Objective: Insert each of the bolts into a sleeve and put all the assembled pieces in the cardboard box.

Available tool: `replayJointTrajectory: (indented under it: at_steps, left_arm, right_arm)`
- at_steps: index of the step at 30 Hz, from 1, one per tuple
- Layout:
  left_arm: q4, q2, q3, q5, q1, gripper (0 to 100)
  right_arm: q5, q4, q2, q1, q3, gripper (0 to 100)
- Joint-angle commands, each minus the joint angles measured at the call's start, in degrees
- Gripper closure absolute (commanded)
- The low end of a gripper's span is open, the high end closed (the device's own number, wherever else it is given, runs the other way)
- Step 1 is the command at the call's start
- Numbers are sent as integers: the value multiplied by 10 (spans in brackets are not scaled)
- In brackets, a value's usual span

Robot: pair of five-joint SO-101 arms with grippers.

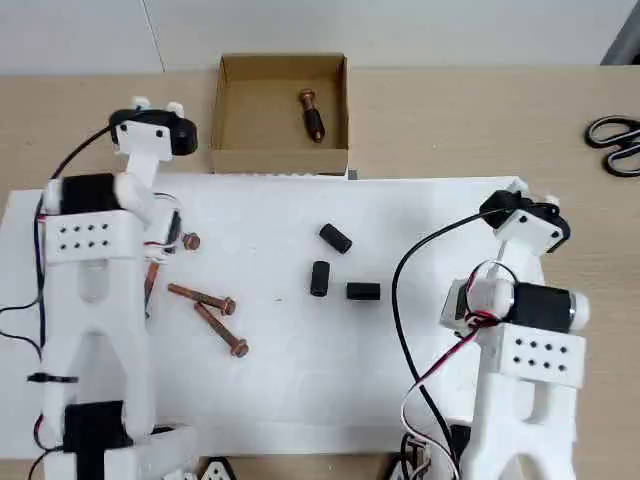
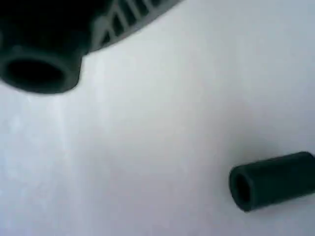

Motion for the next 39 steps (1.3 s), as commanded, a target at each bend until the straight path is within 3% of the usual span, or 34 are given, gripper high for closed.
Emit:
replayJointTrajectory:
  at_steps: [1,8,16,22,27,32,39]
  left_arm:
    - [-17,24,-23,-151,-6,994]
    - [-49,60,-23,-431,-7,993]
    - [-146,65,-23,-584,-7,988]
    - [-147,66,-20,-653,-8,893]
    - [-164,82,-19,-698,-18,885]
    - [-228,173,-49,-701,-37,884]
    - [-204,279,-154,-698,-36,884]
  right_arm:
    - [-4,-11,-13,7,-3,995]
    - [-4,-11,-13,7,-3,995]
    - [-4,-11,-13,8,-3,995]
    - [-5,-11,-13,8,-3,995]
    - [-7,-15,-11,8,-3,995]
    - [-7,-42,-13,8,11,995]
    - [-7,-65,-13,8,47,995]
